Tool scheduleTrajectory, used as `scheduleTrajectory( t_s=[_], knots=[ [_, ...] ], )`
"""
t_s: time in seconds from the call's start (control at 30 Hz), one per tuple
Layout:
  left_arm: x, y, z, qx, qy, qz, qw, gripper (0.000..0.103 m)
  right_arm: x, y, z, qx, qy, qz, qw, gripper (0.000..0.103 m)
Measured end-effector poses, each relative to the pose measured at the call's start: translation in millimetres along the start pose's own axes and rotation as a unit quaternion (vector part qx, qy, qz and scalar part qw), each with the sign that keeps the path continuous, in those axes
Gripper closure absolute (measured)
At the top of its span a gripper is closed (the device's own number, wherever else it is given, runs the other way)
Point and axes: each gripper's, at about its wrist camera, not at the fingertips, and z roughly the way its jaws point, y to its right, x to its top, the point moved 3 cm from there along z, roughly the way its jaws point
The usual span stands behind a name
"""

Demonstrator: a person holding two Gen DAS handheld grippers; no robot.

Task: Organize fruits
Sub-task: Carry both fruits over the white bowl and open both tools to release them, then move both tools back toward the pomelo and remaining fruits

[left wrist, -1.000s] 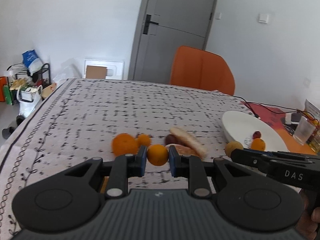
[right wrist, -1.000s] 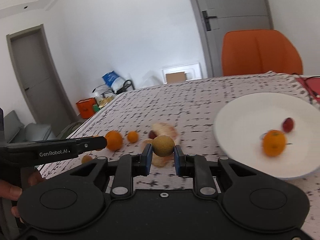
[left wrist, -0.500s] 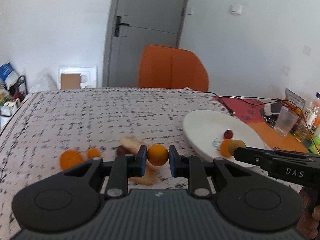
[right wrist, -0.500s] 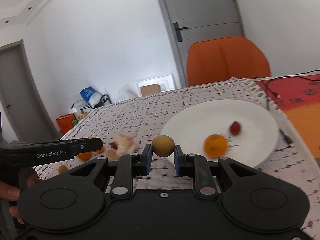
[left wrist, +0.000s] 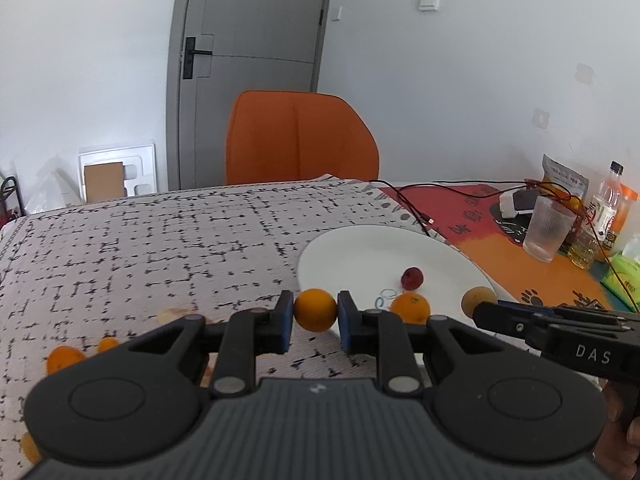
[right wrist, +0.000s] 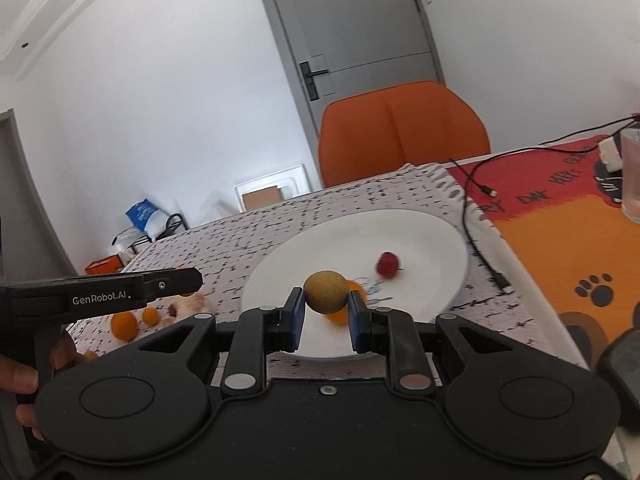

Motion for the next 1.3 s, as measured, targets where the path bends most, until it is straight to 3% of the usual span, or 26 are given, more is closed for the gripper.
scheduleTrajectory(
  t_s=[0.57,0.77,0.93,1.03,1.07,1.1,1.2,1.23,1.3],
  knots=[
    [9.0,26.4,33.3,-0.006,-0.017,0.025,0.9995,0.081,-2.9,27.8,6.2,-0.022,-0.002,0.024,0.999,0.081],
    [9.3,30.0,40.2,-0.008,-0.025,0.028,0.9993,0.081,-1.2,26.3,1.5,-0.023,0.003,0.021,1.000,0.076],
    [11.5,30.1,37.7,0.002,-0.025,0.031,0.9992,0.070,-1.0,25.0,-0.4,-0.021,0.000,0.023,1.000,0.071],
    [11.7,26.3,33.4,0.006,-0.021,0.030,0.9993,0.059,-1.0,22.3,0.3,-0.019,-0.001,0.021,1.000,0.065],
    [11.8,25.0,31.5,0.009,-0.019,0.030,0.9993,0.051,-1.1,21.2,0.2,-0.019,-0.001,0.020,1.000,0.063],
    [11.9,23.2,29.3,0.014,-0.016,0.029,0.9994,0.043,-1.1,20.2,0.4,-0.018,0.000,0.019,1.000,0.060],
    [12.2,16.1,21.3,0.028,-0.006,0.026,0.9993,0.034,-0.8,16.8,1.7,-0.017,0.000,0.017,1.000,0.053],
    [12.1,13.4,19.0,0.033,-0.007,0.024,0.9991,0.027,-0.6,15.3,2.4,-0.016,0.000,0.016,1.000,0.047],
    [11.6,6.2,11.6,0.041,0.000,0.018,0.9990,0.024,-0.1,11.7,3.5,-0.015,0.001,0.015,1.000,0.035]
  ],
)
